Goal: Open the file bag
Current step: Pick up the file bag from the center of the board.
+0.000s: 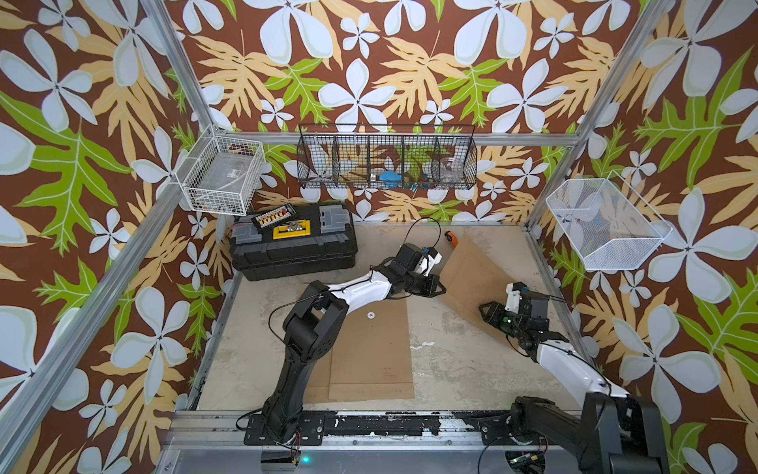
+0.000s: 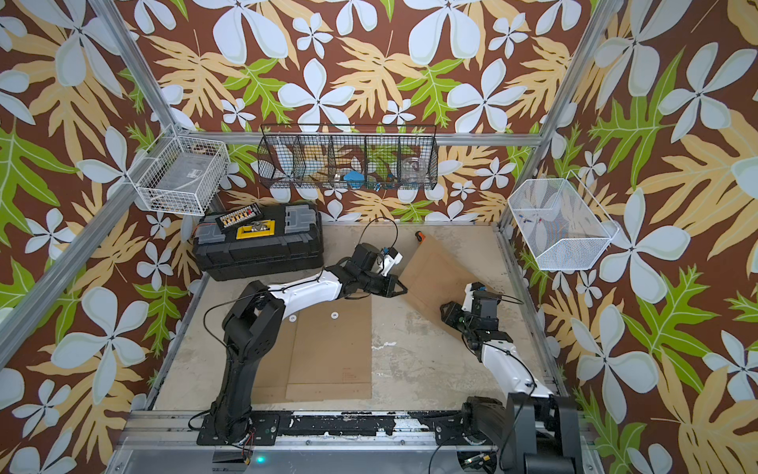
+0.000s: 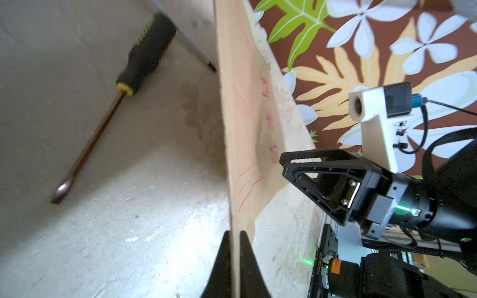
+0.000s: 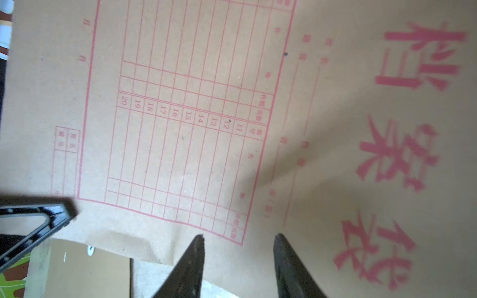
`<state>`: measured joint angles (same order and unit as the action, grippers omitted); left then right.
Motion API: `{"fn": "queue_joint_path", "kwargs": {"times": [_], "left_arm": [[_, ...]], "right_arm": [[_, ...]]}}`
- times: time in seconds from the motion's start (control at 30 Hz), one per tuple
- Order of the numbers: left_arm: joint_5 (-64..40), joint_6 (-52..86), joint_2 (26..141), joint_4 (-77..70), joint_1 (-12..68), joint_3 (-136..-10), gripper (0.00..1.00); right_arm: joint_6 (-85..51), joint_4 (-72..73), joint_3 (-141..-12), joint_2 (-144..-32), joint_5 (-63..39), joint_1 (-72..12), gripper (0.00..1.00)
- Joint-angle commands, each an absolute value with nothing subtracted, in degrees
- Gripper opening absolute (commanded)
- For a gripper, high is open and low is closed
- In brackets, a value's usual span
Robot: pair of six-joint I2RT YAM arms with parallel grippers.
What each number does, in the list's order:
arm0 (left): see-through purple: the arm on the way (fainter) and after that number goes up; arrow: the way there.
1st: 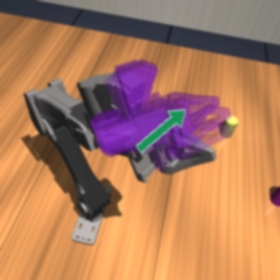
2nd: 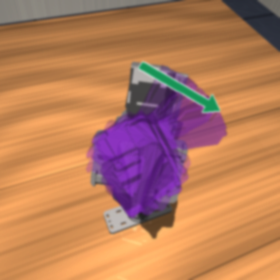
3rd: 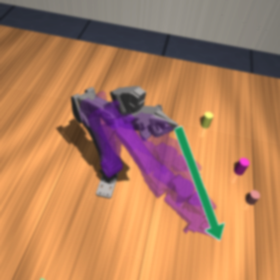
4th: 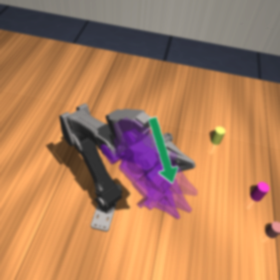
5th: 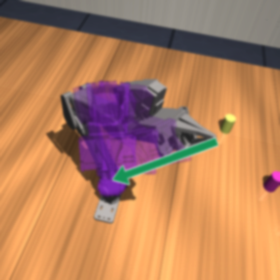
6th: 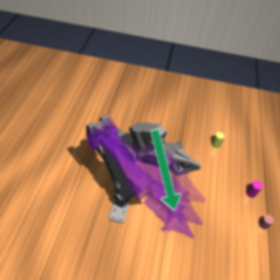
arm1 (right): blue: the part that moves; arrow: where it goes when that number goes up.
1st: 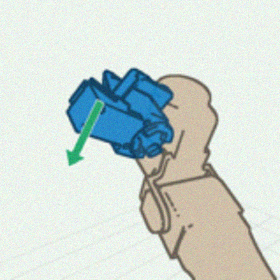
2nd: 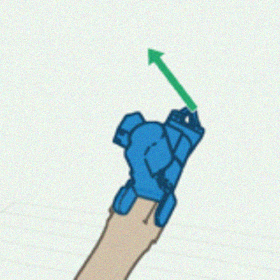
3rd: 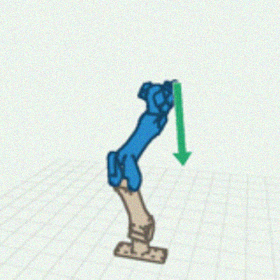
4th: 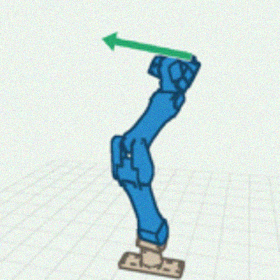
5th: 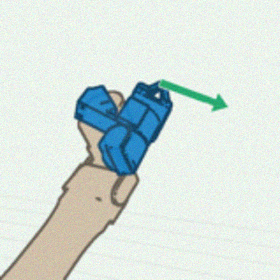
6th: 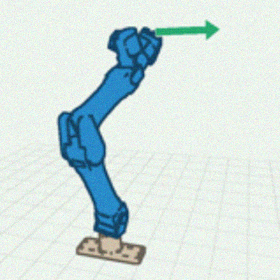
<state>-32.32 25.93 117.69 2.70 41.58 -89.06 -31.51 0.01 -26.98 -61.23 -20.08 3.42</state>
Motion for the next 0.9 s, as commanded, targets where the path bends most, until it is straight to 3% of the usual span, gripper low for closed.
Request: {"fn": "queue_joint_path", "kwargs": {"times": [0.0, 0.17, 0.4, 0.67, 0.87], "left_arm": [[-27.9, 23.3, 111.6, 4.8, 41.7, -87.5, 0.00], [-22.6, 22.7, 100.1, 7.4, 41.6, -83.4, 0.00], [-16.0, 20.7, 86.5, 15.6, 40.7, -81.8, 0.00], [-18.0, 28.5, 74.8, 15.9, 36.1, -78.1, 0.00], [-20.0, 28.2, 70.6, 14.9, 36.0, -76.9, 0.00]], "right_arm": [[-31.6, -5.7, -30.5, -55.5, -13.0, 0.1, 0.54], [-29.9, -9.4, -36.0, -45.2, -7.9, -3.5, 0.58], [-22.9, -6.2, -39.0, -35.8, -15.6, -3.6, 0.64], [-14.5, -1.7, -38.8, -35.3, -18.7, -11.4, 0.67], [-11.5, 0.3, -40.2, -38.5, -7.3, -23.9, 0.65]]}}
